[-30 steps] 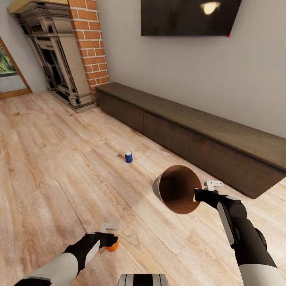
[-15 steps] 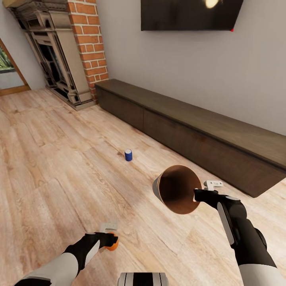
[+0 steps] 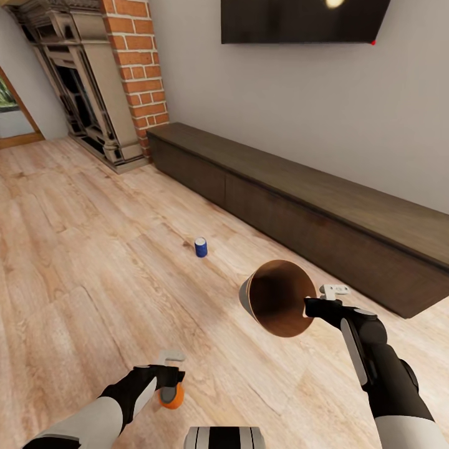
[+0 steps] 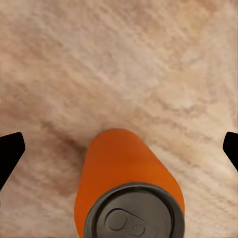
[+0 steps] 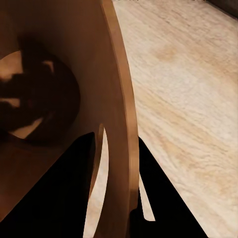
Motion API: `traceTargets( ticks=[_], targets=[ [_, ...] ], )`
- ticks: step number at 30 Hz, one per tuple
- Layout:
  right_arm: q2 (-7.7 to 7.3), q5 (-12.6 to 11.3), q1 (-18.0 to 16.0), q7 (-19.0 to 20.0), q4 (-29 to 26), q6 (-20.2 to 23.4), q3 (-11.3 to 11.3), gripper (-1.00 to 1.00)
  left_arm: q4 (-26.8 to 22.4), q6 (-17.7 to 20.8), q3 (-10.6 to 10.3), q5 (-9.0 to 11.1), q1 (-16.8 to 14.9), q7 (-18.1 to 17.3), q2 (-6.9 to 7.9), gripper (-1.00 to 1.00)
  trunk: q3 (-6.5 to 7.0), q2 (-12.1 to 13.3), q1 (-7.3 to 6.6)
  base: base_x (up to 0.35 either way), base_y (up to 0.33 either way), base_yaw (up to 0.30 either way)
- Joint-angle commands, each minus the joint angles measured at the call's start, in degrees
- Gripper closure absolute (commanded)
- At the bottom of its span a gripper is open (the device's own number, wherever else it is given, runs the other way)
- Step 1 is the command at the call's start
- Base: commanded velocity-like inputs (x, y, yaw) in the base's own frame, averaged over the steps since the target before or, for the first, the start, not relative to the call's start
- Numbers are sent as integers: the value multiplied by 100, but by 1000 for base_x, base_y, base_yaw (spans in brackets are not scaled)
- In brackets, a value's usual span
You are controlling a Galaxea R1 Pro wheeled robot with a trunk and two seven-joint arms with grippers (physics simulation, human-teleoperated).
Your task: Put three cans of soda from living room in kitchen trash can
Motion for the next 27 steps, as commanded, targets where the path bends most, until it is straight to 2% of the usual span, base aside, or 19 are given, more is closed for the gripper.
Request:
traceTargets(
  ticks=[1,27],
  targets=[
    [1,-110,-1,36,-4,9,1,100,-1,-1,0,2,0,0,0,-100,0,0,-1,37,0,0],
    [10,-114,0,36,-4,10,9,100,0,-2,0,3,0,0,-4,-100,-42,0,-1,3,0,0]
  ],
)
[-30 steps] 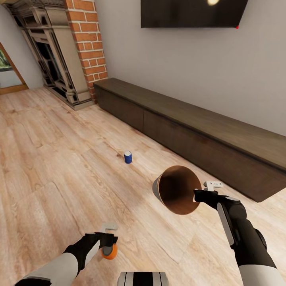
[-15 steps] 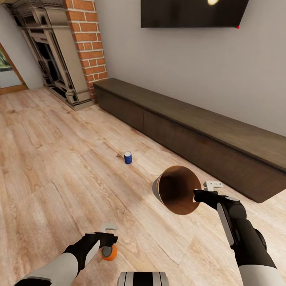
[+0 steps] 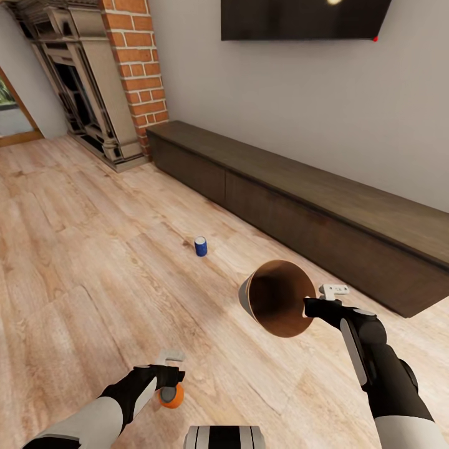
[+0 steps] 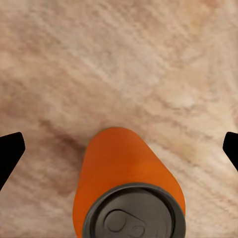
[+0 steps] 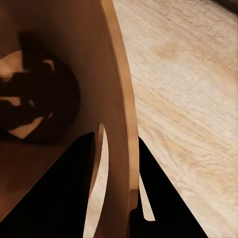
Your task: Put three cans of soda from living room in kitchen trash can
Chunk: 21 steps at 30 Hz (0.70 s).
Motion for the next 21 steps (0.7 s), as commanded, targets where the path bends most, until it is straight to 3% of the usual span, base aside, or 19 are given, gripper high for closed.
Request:
traceTargets(
  ticks=[1,21],
  targets=[
    [1,-111,-2,36,-4,9,0,100,0,0,0,-1,0,0,0,-100,-6,0,-1,0,0,0],
    [0,-111,-2,36,-4,15,70,100,2,0,0,-14,2,9,-7,-100,-148,0,-1,0,0,0]
  ],
)
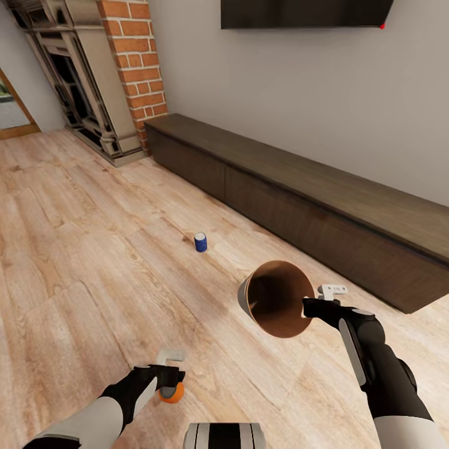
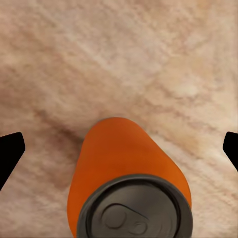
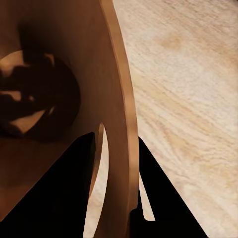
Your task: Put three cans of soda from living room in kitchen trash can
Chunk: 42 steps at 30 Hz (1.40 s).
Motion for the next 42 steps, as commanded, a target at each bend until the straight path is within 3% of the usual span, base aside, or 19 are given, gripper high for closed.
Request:
traceTargets(
  ticks=[1,31,42],
  targets=[
    [1,-115,-2,36,-2,10,1,100,0,0,0,0,0,0,0,-100,-7,0,-1,0,0,0],
    [8,-115,-2,-8,14,8,10,100,0,8,0,-6,0,0,-2,-100,-199,0,-1,0,0,0],
    [3,-115,-2,-8,13,12,10,100,0,26,-6,-9,0,0,-7,-100,-447,-15,28,0,0,0]
  ],
)
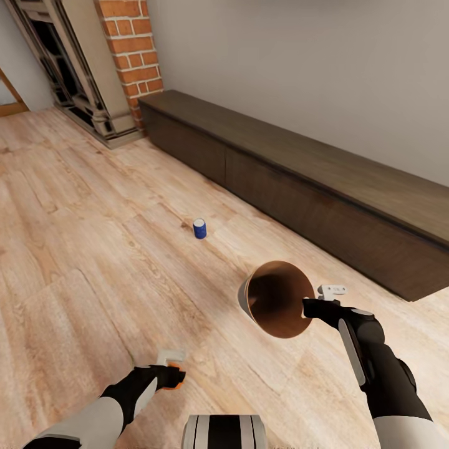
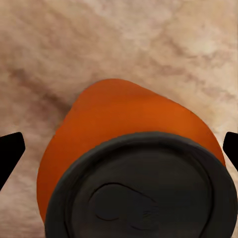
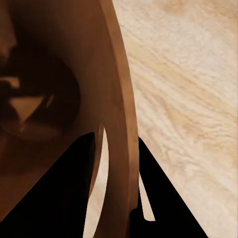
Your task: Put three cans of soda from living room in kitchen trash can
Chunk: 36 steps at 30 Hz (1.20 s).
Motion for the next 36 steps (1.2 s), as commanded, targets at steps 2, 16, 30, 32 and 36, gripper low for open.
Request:
traceTargets(
  ticks=[2,16,30,32,36],
  targets=[
    [2,-125,-3,37,-5,10,0,100,0,10,-1,0,1,2,-18,-100,-45,-3,4,0,0,0],
    [8,-125,5,28,-4,5,0,100,0,61,-3,-12,-1,17,-111,100,-45,-3,4,0,0,0],
    [8,-125,6,28,-4,6,1,100,-5,62,-3,-9,-2,9,-106,100,-23,-2,2,0,0,0],
    [8,-125,6,28,-4,7,1,100,-3,62,-3,-9,-2,9,-106,100,22,1,-4,0,0,0],
    [14,-125,6,28,-3,7,8,100,-2,69,-3,-9,-2,15,-108,100,110,6,-14,0,0,0]
  ],
)
